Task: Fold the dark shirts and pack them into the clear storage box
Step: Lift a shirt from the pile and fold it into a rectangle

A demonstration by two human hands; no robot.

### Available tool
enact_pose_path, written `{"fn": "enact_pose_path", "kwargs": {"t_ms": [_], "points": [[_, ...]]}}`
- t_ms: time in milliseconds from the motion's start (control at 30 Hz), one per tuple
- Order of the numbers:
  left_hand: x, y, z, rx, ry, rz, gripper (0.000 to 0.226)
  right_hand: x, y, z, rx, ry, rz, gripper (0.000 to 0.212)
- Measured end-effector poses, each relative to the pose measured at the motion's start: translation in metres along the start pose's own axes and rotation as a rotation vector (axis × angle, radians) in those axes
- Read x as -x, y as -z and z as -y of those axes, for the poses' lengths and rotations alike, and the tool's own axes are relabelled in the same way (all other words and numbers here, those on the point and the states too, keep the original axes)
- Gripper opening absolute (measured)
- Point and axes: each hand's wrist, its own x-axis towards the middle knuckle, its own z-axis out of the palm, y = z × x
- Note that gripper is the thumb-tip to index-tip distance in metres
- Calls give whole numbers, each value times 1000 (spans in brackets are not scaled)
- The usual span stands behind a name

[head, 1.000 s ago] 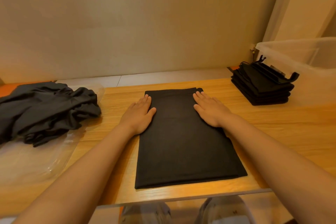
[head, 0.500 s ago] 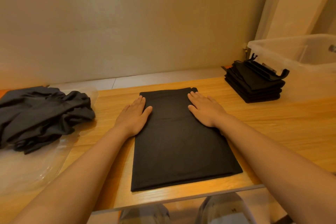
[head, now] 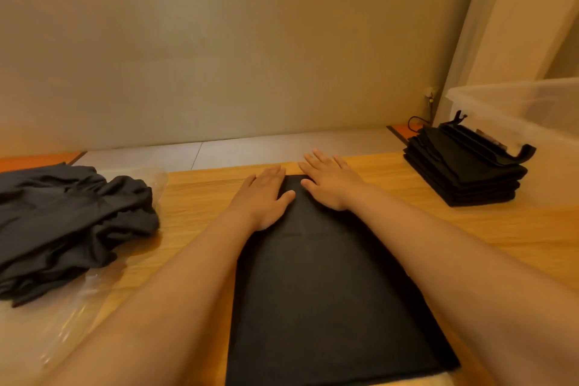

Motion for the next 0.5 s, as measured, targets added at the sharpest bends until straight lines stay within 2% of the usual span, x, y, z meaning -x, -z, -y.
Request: {"fn": "enact_pose_path", "kwargs": {"t_ms": [67,300,400,500], "points": [[-1,-11,7,22,32,-8,65,-3,-11,-6,-32,-17,59,56],[-6,-18,9,0,48,-29,65,-4,-24,-10,-86,-43,14,55],[-4,-9,14,5,24,32,64,-1,-21,-13,-113,-38,45,54],[6,5,39,23,52,72,63,6,-15,-35,-149,-115,63,54]]}}
